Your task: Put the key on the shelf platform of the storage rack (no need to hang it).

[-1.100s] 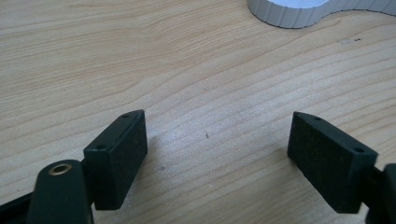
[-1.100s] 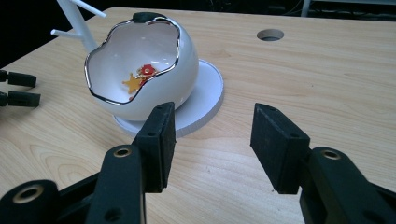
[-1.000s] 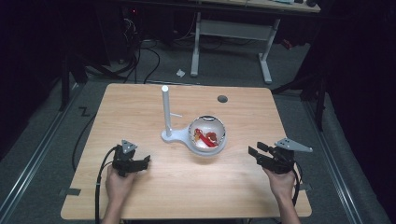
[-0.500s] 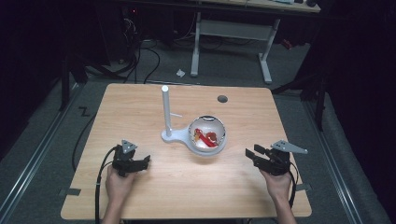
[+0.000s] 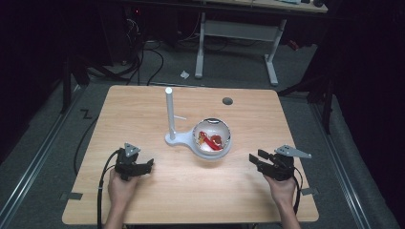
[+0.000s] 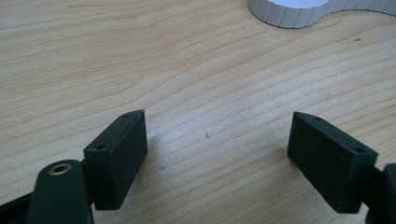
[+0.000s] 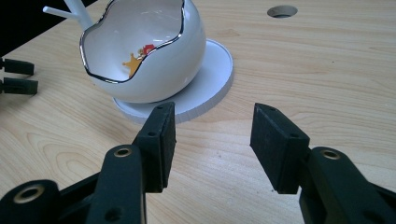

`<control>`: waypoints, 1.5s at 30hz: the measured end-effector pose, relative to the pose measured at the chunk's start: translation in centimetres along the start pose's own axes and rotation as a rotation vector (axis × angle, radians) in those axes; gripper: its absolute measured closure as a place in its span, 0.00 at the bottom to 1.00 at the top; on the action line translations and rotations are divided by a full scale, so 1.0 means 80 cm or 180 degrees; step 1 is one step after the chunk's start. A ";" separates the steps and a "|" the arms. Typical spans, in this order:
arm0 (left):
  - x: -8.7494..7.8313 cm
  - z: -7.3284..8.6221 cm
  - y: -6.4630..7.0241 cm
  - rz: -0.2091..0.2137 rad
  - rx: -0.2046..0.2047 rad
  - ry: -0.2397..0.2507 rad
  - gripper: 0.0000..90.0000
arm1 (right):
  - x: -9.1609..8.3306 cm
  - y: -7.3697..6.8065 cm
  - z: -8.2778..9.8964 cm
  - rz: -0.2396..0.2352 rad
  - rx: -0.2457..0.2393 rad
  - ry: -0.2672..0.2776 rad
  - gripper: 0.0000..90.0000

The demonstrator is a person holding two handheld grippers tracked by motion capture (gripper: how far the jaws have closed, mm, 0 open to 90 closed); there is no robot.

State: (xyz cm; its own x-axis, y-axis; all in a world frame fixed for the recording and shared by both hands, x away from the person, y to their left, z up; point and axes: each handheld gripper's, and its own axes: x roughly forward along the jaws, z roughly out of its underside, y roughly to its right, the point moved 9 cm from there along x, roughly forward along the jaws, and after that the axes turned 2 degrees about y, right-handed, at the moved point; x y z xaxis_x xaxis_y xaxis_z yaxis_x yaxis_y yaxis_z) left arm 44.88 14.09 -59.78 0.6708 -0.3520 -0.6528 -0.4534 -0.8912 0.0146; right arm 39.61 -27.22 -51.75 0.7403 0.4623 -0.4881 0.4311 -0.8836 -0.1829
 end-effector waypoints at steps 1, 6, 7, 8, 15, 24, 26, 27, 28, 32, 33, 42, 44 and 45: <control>0.000 0.000 0.000 0.0000 0.0000 0.0001 0.23 | 0.001 0.000 0.001 0.0000 -0.0005 -0.0001 0.56; 0.000 0.000 0.000 0.0000 0.0000 0.0000 0.23 | 0.004 -0.001 0.003 -0.0006 0.0012 -0.0011 0.56; 0.000 0.000 0.000 0.0000 0.0000 0.0001 0.23 | 0.005 -0.001 0.004 -0.0002 0.0012 -0.0018 0.56; 0.000 0.000 0.000 0.0000 0.0000 0.0000 0.23 | 0.005 -0.001 0.005 -0.0002 0.0019 -0.0017 0.56; 0.000 0.000 0.000 -0.0001 0.0001 0.0000 0.23 | 0.011 0.000 0.010 -0.0001 0.0029 -0.0043 0.56; 0.000 0.000 0.000 -0.0001 0.0001 0.0000 0.23 | 0.022 0.001 0.021 0.0013 0.0056 -0.0110 0.57; 0.000 0.000 0.000 -0.0001 0.0001 0.0000 0.23 | 0.024 0.002 0.024 0.0018 0.0073 -0.0124 0.57; 0.000 0.000 0.000 -0.0001 0.0001 0.0000 0.23 | 0.026 0.003 0.025 0.0014 0.0081 -0.0142 0.58; 0.000 0.000 0.000 -0.0001 0.0001 0.0000 0.23 | 0.027 0.003 0.027 0.0018 0.0077 -0.0158 0.58; 0.000 0.000 0.000 -0.0001 0.0001 0.0000 0.23 | 0.031 0.003 0.030 0.0039 0.0084 -0.0192 0.58; 0.000 0.000 0.000 -0.0001 0.0001 0.0000 0.23 | 0.033 0.004 0.031 0.0044 0.0063 -0.0197 0.58; 0.000 0.000 0.000 -0.0001 0.0000 0.0000 0.23 | 0.045 0.008 0.047 0.0103 0.0111 -0.0323 0.57; 0.000 0.000 0.000 0.0000 0.0002 0.0000 0.23 | 0.046 0.010 0.050 0.0118 0.0113 -0.0343 0.57; 0.000 0.000 0.000 -0.0001 0.0001 0.0000 0.23 | 0.047 0.010 0.051 0.0127 0.0098 -0.0352 0.57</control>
State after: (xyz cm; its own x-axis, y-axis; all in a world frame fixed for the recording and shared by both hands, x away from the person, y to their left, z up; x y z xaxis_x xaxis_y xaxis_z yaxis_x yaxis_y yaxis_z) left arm 44.88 14.09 -59.78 0.6709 -0.3519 -0.6528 -0.4535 -0.8912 0.0144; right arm 40.65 -26.52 -57.23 0.6944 0.4170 -0.5864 0.3850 -0.9038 -0.1867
